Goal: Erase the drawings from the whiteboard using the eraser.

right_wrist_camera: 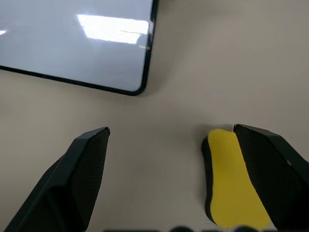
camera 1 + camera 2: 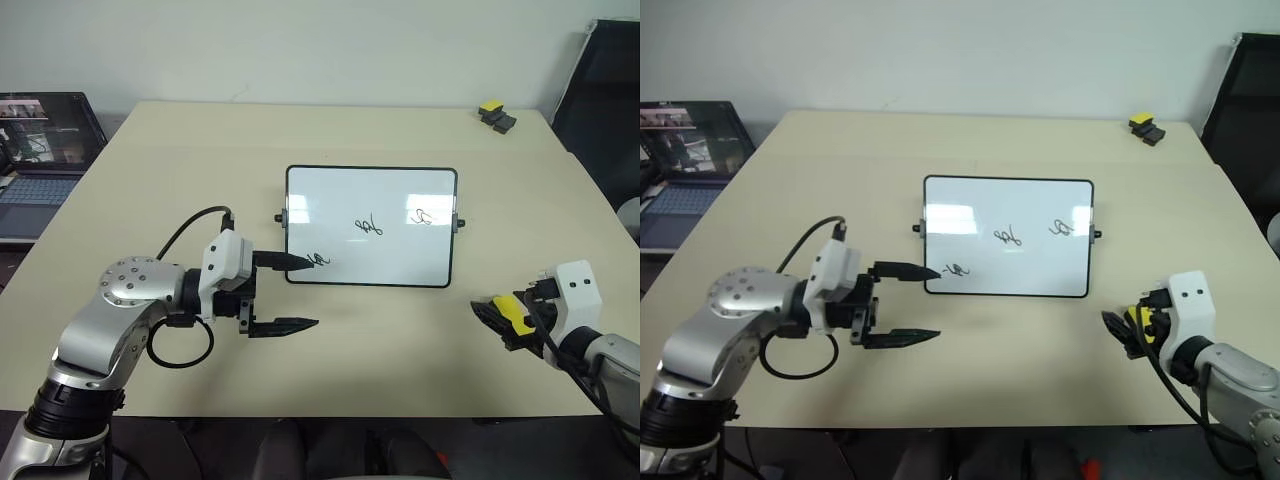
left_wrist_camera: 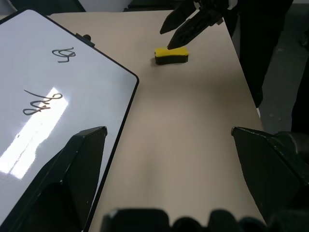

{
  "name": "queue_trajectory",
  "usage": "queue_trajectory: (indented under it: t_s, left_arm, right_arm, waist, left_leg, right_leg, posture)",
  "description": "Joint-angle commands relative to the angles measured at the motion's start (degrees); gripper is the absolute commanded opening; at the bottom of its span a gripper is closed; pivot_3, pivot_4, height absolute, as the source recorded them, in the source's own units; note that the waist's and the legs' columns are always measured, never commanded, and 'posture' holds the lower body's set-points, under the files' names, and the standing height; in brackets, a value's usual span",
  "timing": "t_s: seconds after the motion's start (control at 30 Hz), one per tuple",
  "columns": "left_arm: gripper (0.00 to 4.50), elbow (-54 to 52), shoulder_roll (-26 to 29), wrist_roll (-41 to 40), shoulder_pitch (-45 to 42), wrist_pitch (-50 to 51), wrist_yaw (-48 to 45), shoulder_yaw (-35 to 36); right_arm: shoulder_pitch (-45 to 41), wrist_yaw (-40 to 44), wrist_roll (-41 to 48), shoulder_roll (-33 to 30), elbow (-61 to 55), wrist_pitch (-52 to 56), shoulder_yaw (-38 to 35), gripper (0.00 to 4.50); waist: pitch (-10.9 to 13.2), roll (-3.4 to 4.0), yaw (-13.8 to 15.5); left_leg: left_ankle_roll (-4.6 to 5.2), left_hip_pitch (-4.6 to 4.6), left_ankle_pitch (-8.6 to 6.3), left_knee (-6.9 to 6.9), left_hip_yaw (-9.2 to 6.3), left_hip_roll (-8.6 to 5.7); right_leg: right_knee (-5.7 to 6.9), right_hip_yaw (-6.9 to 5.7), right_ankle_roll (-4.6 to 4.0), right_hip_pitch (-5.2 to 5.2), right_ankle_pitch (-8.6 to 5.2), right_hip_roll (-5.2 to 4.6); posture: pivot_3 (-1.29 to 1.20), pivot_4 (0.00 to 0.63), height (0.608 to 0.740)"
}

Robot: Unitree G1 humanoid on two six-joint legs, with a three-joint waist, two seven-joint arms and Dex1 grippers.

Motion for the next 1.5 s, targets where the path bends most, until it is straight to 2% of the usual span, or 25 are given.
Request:
queue_trajectory:
  t_s: [0.03, 0.5, 1.0, 1.5]
  left_arm:
    - [4.5, -0.74, -0.41, 0.34, -0.13, -1.2, -0.04, 0.1]
    - [4.5, -2.12, -1.52, 1.63, 0.7, -0.87, 1.21, -0.89]
    - [4.5, -2.37, -2.08, 1.61, 0.07, -0.23, 1.71, -1.21]
    - [4.5, -3.38, -1.94, 1.46, 0.78, 0.24, 2.72, -1.16]
  right_arm:
    - [-0.44, 1.58, -2.88, -2.25, 1.94, -0.88, 0.77, 4.46]
    - [-3.0, 9.85, -13.44, -3.81, 15.11, -7.01, 5.5, 4.46]
    - [-11.16, 19.3, -16.51, -8.97, 25.57, -4.54, 8.74, 4.46]
    - [-13.49, 21.36, -19.1, -7.59, 28.06, -4.43, 10.97, 4.46]
  waist:
    - [0.0, 0.0, -0.09]
    - [0.01, 0.0, -0.8]
    - [0.02, -0.01, -0.93]
    - [0.03, -0.01, -0.93]
  left_leg:
    - [0.0, 0.0, 0.0, 0.0, 0.0, 0.0]
    - [0.0, 0.0, 0.0, 0.01, 0.04, 0.0]
    - [0.0, 0.01, 0.0, 0.03, 0.09, 0.0]
    - [0.0, 0.01, 0.0, 0.05, 0.08, 0.0]
  right_leg:
    - [0.0, 0.02, 0.0, 0.0, 0.0, 0.0]
    - [0.0, 0.03, 0.0, 0.0, 0.0, 0.02]
    - [0.01, 0.05, -0.04, 0.0, 0.02, 0.03]
    - [0.01, 0.05, -0.04, 0.0, 0.02, 0.02]
  posture:
    - [0.0, 0.15, 0.74]
    - [0.0, 0.15, 0.74]
    - [0.0, 0.15, 0.74]
    - [0.0, 0.15, 0.74]
